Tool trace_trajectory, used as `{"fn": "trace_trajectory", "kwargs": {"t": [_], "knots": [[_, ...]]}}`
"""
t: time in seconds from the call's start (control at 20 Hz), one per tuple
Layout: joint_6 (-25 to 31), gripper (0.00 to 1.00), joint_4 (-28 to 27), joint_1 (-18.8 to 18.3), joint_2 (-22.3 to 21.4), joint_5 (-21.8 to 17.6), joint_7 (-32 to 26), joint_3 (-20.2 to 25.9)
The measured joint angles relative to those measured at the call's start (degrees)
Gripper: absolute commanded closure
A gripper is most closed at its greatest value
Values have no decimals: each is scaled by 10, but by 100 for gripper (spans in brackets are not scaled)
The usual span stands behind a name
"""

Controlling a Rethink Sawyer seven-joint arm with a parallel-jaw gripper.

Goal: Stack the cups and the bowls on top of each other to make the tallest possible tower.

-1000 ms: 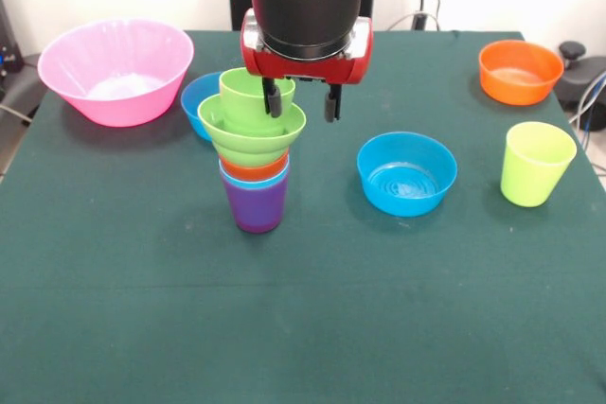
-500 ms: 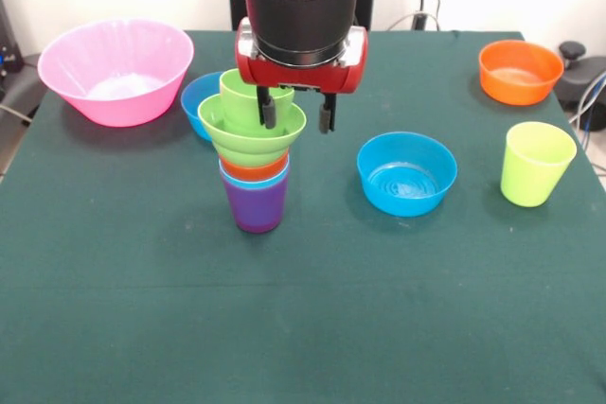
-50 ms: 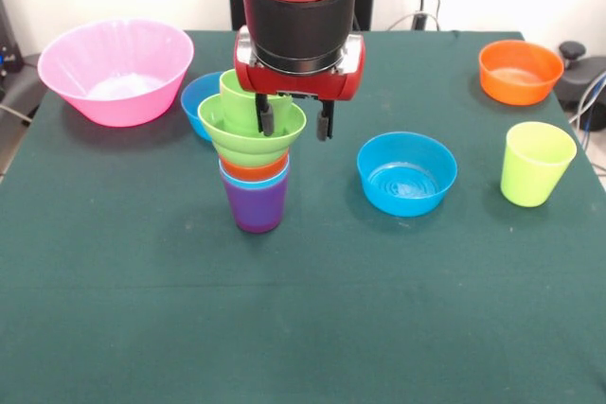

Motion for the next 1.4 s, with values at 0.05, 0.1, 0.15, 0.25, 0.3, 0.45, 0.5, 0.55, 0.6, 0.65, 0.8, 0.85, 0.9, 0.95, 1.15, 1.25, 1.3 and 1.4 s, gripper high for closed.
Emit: {"fn": "trace_trajectory", "kwargs": {"t": [0.05, 0.1, 0.15, 0.25, 0.3, 0.45, 0.5, 0.55, 0.6, 0.65, 0.8, 0.85, 0.9, 0.95, 1.15, 1.25, 1.3, 1.4], "knots": [[0, 0, 0, 0, 0, 0, 0, 0], [0, 0, 1, 0, 0, 0, 0, 0], [0, 0, 1, -1, 0, -1, 0, 0], [-4, 0, 4, -2, 0, -1, 0, 0], [-6, 0, 5, -2, 0, -2, 0, 0], [-15, 0, 8, -5, 0, -2, 0, 0], [-20, 0, 9, -6, 0, -3, 0, 0], [-23, 0, 10, -6, 0, -3, 0, 0], [-25, 0, 11, -7, 0, -3, 0, 0], [-28, 0, 12, -7, 0, -4, 0, 0], [-33, 0, 14, -7, 0, -5, 0, 0], [-35, 0, 15, -7, 0, -5, 0, 0], [-37, 0, 16, -7, 0, -5, 0, 0], [-38, 0, 16, -7, 0, -5, 0, 0], [-39, 0, 20, -7, 0, -6, 0, 0], [-39, 0, 20, -7, 0, -7, 0, 0], [-39, 0, 21, -7, 0, -7, 0, 0], [-39, 0, 22, -7, 0, -7, 0, 0]]}}
